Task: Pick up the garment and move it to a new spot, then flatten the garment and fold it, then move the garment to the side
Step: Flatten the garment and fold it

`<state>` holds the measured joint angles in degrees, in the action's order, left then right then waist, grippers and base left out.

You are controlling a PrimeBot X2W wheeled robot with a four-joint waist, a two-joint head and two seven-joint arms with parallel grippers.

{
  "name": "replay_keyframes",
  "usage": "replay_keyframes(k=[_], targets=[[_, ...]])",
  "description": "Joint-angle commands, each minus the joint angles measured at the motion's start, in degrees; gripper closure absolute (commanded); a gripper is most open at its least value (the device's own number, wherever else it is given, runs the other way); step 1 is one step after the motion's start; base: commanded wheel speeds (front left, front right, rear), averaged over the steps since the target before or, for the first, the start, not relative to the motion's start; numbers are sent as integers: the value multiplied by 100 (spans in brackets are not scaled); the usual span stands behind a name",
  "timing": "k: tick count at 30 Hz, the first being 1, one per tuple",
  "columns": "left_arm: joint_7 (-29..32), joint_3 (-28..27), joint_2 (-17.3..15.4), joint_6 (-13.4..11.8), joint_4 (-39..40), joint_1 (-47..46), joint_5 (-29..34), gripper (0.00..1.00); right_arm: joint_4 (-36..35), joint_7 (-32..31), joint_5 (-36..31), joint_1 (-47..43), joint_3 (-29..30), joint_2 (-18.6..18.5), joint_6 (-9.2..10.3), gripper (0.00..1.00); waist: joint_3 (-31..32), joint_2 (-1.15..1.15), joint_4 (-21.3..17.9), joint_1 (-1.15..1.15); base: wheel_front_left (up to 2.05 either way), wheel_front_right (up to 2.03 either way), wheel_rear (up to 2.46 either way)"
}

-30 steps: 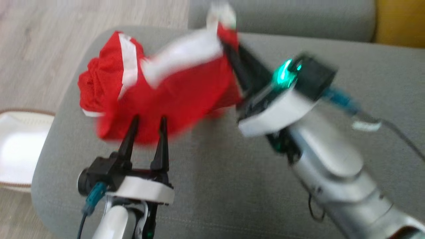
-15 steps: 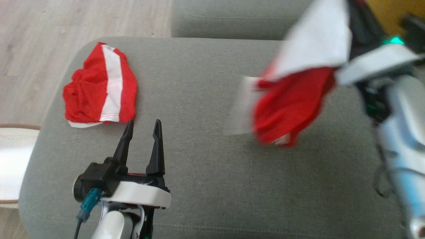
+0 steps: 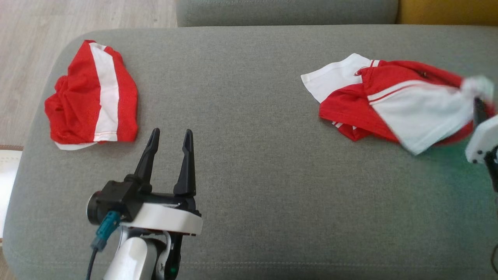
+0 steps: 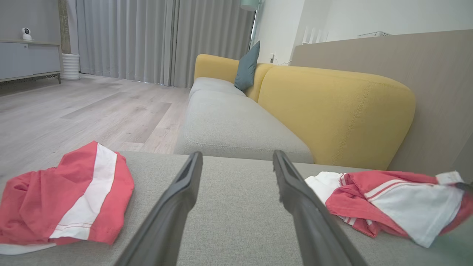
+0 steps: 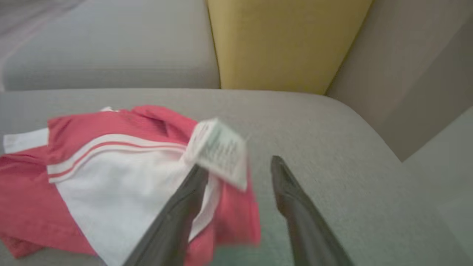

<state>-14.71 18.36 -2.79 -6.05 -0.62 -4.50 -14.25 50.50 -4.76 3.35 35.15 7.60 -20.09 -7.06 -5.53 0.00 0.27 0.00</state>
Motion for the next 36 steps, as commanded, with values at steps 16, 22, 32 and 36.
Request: replay_keyframes(k=[16, 22, 32, 36], targets=[[-29, -264, -9, -2, 213, -209, -10, 0, -2001, 1528, -803, -726, 10, 1574, -43, 0, 414, 0, -133, 0, 0, 0, 0], [-29, -252, -9, -12, 289, -116, -8, 0, -2847, 1730, -484, -1647, -403, 1700, -43, 0, 475, 0, -160, 0, 0, 0, 0], [-29, -219, -9, -8, 360, -61, 1, 0, -3445, 1865, -106, -2571, -640, 1720, -43, 0, 408, 0, -199, 0, 0, 0, 0], [-29, -202, -9, 11, 351, -67, 14, 0, -3502, 1892, -24, -2625, -679, 1720, -43, 0, 355, 0, -226, 0, 0, 0, 0]])
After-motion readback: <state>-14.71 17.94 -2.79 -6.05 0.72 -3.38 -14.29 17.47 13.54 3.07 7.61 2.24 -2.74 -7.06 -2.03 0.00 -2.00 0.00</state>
